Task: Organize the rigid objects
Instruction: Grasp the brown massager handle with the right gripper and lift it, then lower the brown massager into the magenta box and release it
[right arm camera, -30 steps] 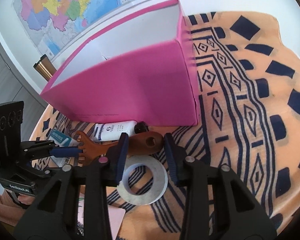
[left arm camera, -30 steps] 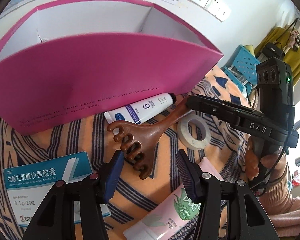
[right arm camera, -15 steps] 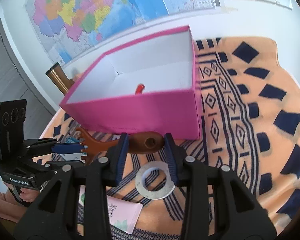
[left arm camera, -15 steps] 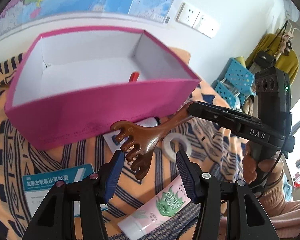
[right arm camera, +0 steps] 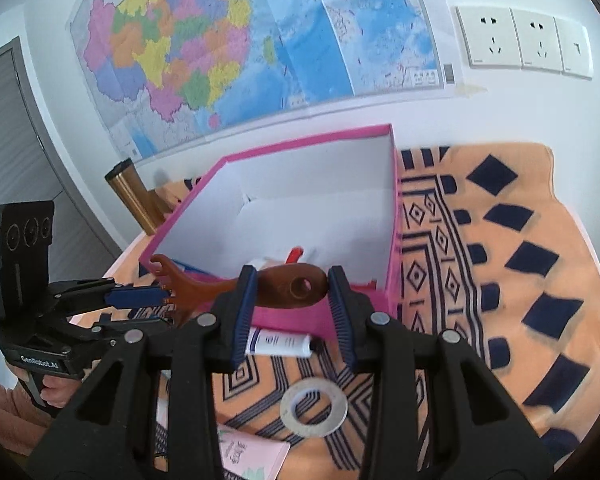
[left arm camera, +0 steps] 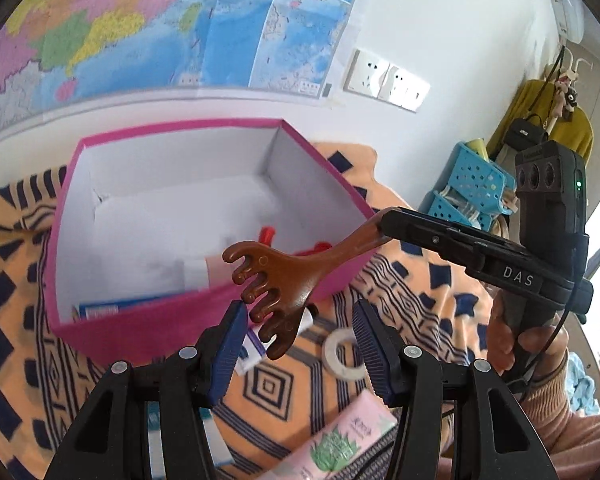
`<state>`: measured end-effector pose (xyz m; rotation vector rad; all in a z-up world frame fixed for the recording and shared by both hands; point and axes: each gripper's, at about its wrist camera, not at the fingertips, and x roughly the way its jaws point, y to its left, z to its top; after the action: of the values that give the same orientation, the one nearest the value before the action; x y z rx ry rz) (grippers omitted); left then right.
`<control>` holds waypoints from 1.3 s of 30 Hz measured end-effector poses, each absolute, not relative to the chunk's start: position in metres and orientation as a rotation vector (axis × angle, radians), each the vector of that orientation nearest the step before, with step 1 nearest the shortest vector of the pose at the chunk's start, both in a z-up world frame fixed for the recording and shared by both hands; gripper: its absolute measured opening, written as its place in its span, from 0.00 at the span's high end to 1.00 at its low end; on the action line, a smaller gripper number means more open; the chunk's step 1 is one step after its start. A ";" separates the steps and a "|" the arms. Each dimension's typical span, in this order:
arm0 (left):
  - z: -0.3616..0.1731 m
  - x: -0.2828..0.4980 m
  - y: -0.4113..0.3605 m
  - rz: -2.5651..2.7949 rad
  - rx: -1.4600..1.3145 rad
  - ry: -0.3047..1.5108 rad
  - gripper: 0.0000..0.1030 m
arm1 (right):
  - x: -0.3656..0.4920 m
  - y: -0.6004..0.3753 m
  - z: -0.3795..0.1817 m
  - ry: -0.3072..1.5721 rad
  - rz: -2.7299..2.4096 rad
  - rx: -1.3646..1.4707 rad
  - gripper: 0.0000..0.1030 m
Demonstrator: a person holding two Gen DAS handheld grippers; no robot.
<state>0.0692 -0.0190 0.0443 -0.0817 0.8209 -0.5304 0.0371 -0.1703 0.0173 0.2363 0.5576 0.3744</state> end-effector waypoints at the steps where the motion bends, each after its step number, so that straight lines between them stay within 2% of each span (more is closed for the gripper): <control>1: 0.045 0.073 -0.020 -0.527 -0.079 0.819 0.47 | 0.041 -0.171 0.020 0.554 0.371 0.235 0.62; 26: 0.017 0.146 -0.027 -0.512 -0.110 0.950 0.47 | 0.098 -0.180 0.005 0.628 0.313 0.234 0.62; 39: 0.024 0.132 -0.026 -0.509 -0.082 0.878 0.45 | 0.089 -0.179 0.003 0.620 0.313 0.222 0.62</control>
<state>0.1323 -0.0264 0.0241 -0.0818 0.8784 -0.5089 0.0893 -0.1788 0.0030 0.2222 0.6197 0.3129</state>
